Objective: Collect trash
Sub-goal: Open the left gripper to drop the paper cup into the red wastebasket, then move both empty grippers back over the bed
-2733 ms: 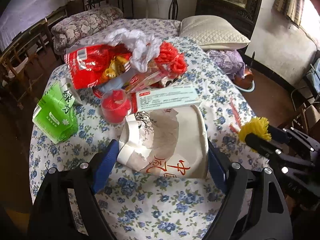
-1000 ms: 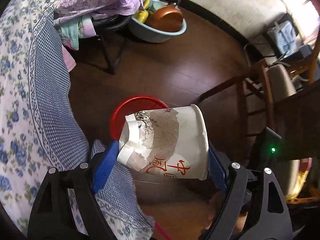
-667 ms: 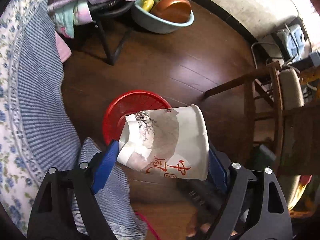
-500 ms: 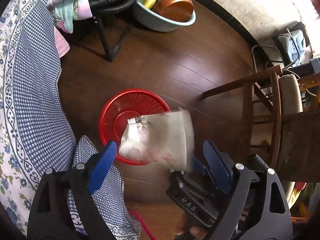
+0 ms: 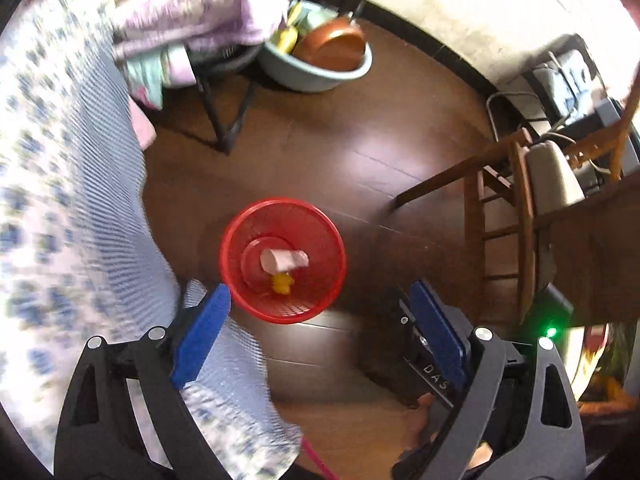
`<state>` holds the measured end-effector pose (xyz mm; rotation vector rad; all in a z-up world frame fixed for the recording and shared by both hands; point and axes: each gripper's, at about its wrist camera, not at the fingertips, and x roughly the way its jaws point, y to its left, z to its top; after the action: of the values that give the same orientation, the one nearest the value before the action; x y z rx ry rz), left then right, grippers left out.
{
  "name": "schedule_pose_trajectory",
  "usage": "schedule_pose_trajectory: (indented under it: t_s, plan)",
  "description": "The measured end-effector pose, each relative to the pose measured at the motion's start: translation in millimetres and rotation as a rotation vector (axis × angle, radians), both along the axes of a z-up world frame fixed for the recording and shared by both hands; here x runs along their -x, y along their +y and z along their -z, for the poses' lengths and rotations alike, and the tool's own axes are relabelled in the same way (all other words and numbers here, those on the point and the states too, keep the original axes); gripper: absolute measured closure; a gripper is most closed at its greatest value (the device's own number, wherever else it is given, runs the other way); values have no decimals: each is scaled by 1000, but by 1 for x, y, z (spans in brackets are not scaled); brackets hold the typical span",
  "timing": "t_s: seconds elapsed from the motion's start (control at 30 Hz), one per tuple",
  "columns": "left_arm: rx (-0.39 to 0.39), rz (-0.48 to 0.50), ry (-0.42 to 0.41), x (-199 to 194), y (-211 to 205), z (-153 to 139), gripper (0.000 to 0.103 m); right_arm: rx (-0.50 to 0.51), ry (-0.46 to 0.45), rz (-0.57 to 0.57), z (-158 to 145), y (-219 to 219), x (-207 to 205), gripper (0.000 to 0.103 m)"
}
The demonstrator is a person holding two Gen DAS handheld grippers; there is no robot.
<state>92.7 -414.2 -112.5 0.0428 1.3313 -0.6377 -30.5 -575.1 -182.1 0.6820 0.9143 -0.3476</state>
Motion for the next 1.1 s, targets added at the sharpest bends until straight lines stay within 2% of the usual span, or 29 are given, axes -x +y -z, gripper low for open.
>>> schedule_pose_trajectory:
  t_s: [0.17,0.37,0.53,0.77,0.87,1.0,1.1]
  plan:
    - [-16,8,-142,16,42,-56,10,85,-86,-102,-60,39,-10,8]
    - [-51,-76,-311,27,118,-102,7,170,-177,-210,-130,97,-27,6]
    - [-40,-189,-330,27,199,-115,7,219,-211,-326,-164,161,-47,6]
    - [-36,-394,-351,6,298,-115,7,258,-193,-468,-175,243,-75,6]
    - [-66,-438,-350,3,324,-111,7,255,-176,-510,-172,270,-87,6]
    - [-60,-467,-321,-1,356,-107,7,235,-158,-536,-170,302,-113,6]
    - [-96,-498,-368,-4,381,-111,7,251,-148,-588,-162,324,-128,6]
